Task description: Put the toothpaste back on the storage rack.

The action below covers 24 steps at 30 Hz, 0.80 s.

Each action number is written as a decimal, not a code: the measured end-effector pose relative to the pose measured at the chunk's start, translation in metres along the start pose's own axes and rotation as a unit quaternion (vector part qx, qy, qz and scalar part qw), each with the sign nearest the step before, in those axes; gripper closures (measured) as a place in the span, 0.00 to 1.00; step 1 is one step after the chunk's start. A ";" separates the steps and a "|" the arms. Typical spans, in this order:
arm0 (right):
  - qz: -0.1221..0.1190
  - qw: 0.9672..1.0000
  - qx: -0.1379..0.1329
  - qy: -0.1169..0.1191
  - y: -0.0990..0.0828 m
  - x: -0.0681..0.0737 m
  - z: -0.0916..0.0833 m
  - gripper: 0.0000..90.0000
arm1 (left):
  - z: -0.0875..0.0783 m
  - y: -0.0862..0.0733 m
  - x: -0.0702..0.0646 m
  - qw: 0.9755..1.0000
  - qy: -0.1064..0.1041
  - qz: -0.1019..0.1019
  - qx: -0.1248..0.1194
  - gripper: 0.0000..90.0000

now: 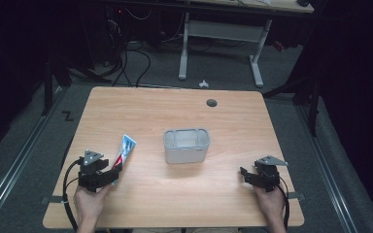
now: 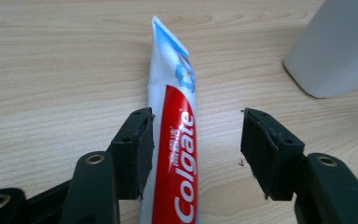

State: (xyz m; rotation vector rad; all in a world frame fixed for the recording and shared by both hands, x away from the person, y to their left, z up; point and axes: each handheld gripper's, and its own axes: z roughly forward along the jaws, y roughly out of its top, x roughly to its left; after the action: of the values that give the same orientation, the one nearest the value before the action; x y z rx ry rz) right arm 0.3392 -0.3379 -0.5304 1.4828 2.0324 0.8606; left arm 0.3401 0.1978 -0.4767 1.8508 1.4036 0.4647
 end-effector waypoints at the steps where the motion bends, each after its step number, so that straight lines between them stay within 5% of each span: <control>1: 0.000 1.000 0.000 0.000 0.000 0.000 0.000 0.36 | 0.001 0.000 0.001 1.000 0.000 -0.001 0.003 0.49; 24: 0.000 1.000 0.000 0.000 0.000 0.000 0.000 0.36 | 0.032 0.023 0.005 0.997 0.018 0.027 0.066 0.52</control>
State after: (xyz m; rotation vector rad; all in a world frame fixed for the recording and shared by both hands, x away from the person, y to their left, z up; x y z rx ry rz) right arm 0.3392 -0.3379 -0.5304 1.4834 2.0321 0.8609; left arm 0.3784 0.1890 -0.4807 1.9996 1.4410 0.4436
